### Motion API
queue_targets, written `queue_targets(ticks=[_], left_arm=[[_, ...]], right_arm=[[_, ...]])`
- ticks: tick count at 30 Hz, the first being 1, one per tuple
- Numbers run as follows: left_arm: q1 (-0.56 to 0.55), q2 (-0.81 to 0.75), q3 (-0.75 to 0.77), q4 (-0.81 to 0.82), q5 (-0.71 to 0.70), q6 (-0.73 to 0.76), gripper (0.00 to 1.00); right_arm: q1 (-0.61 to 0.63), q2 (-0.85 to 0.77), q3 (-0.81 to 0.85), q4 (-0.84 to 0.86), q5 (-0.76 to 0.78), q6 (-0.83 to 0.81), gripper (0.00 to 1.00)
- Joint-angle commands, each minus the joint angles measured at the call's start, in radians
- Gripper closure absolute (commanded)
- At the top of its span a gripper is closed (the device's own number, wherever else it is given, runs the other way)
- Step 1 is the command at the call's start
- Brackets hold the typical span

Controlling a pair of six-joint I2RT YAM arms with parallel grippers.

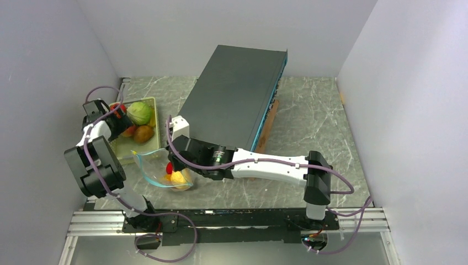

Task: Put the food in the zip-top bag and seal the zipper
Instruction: Pick up the fake fruit from the bin.

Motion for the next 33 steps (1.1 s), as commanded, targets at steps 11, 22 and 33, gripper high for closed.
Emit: queue_targets(ticks=[11,22,33], left_arm=[[-0.035,0.105,0.087,0.099,-0.037,0.012,0.15],[-0.029,0.156,0.130,0.042,-0.010,0.059,0.49],[-0.186,-0.075,0.101,-0.057,-0.218,0.191,0.89]], right_arm=[[-0.003,0.053,0.114,-0.023,-0.049,0.016,1.00],[-0.004,0.024,0.091,-0.023,-0.032,0.012,1.00],[-0.017,0.024,0.062,-0.043,-0.009,-0.001,1.00]])
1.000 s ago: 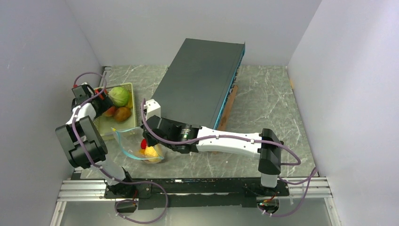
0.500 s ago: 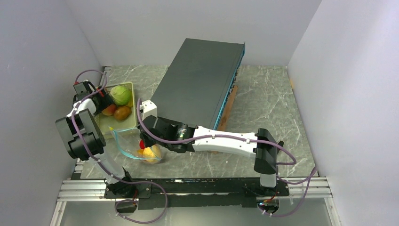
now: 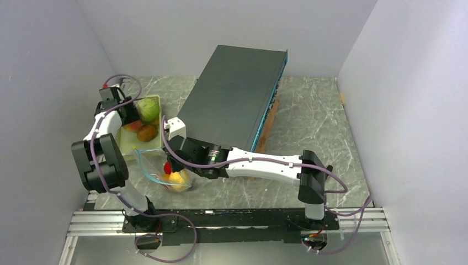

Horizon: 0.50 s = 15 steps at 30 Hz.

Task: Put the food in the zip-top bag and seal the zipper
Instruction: Pick up the fake fruit from the bin.

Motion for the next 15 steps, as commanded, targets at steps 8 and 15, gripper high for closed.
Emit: queue_targets(ticks=[8,15], left_arm=[[-0.081,-0.440,-0.080,-0.146,-0.144,0.068,1.00],[-0.079,-0.779,-0.094,-0.381,-0.176,-0.027,1.00]], right_arm=[[-0.013,-0.054,-0.013,0.020,0.012,-0.017,1.00],[-0.013,-0.054,-0.035,0.037,-0.023,-0.006,1.00]])
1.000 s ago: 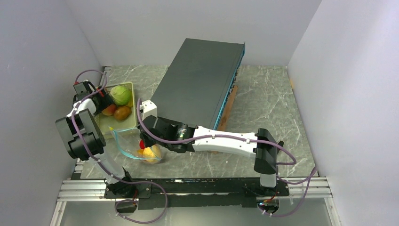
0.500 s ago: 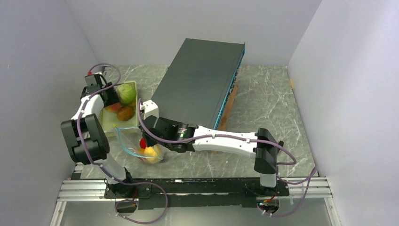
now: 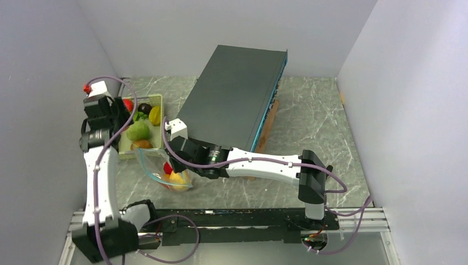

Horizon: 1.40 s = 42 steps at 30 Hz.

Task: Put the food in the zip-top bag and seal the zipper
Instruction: Pick up the fake fruit from the bin, then place the fake fruit in the zipper food storage bag.

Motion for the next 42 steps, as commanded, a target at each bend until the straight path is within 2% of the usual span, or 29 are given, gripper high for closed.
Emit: queue_targets(ticks=[1,7,11,14,21,28,31,34,38,42], left_arm=[[0.003,-0.225,0.000,-0.195,-0.051,-0.065,1.00],[0.003,-0.500,0.064,-0.435,-0.016,-0.063,1.00],[0.003,-0.597,0.166,-0.559,0.040,-0.055,1.00],[-0.009,-0.637,0.198,-0.617,0.148,-0.068,1.00],[-0.055,-0.724,0.111,-0.597,0.421,-0.179,1.00],[-0.084,-0.746,0.163,-0.662,0.429,-0.219,1.00],[-0.085,-0.759,0.089,-0.640,0.442,-0.227,1.00],[-0.084,-0.808,-0.041,-0.501,0.525,-0.243,1.00],[-0.084,-0.874,-0.156,-0.426,0.441,-0.243,1.00],[-0.085,-0.875,-0.224,-0.440,0.328,-0.224,1.00]], right_arm=[[-0.004,-0.051,-0.005,0.037,-0.019,-0.001,1.00],[-0.003,-0.069,-0.026,0.066,-0.017,-0.001,1.00],[-0.004,-0.054,-0.007,0.054,-0.019,-0.001,1.00],[-0.004,-0.054,0.001,0.055,-0.012,0.001,1.00],[-0.004,-0.048,0.028,0.049,0.021,-0.003,1.00],[-0.014,-0.019,0.091,0.010,0.001,0.040,1.00],[-0.021,-0.030,0.090,0.028,-0.048,0.067,1.00],[-0.036,-0.039,0.083,0.040,-0.118,0.114,1.00],[-0.088,-0.038,0.071,0.043,-0.260,0.194,1.00],[-0.101,-0.050,0.033,0.070,-0.297,0.217,1.00]])
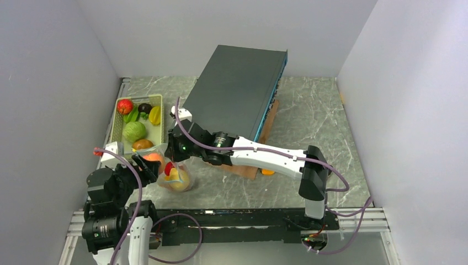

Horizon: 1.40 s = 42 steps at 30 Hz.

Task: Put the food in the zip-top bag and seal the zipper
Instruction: Place the fake fruit in the zipper food storage bag, then pick up the fake vegetable from the bin.

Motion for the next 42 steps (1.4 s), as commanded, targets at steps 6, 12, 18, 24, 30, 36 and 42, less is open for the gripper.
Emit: queue_targets(ticks=[6,12,18,24,30,36,42], left_arm=[[0.000,0.012,-0.042,0.111,-0.081,-0.034,0.36],[0.000,0.078,0.089,-0.007,-0.140,-0.029,0.00],[-0.002,0.111,0.215,-0.161,-0.261,-0.034,0.00],[-0.001,0.032,0.154,-0.209,-0.400,-0.156,0.10],[-0.001,-0.003,0.047,-0.202,-0.376,-0.255,0.14],[-0.001,-0.007,-0.011,-0.147,-0.314,-0.253,0.22],[0.000,0.064,0.113,-0.073,-0.204,-0.137,0.67]], right_arm=[[-0.016,-0.014,0.014,0.053,-0.117,0.057,1.00],[-0.018,-0.003,0.017,0.060,-0.122,0.051,1.00],[-0.018,-0.004,0.016,0.060,-0.106,0.037,1.00],[-0.019,-0.019,0.004,0.069,-0.091,0.029,1.00],[-0.019,-0.035,-0.014,0.074,-0.084,0.028,1.00],[-0.018,-0.056,-0.036,0.083,-0.064,0.019,1.00],[-0.018,-0.060,-0.044,0.082,-0.038,-0.012,1.00]])
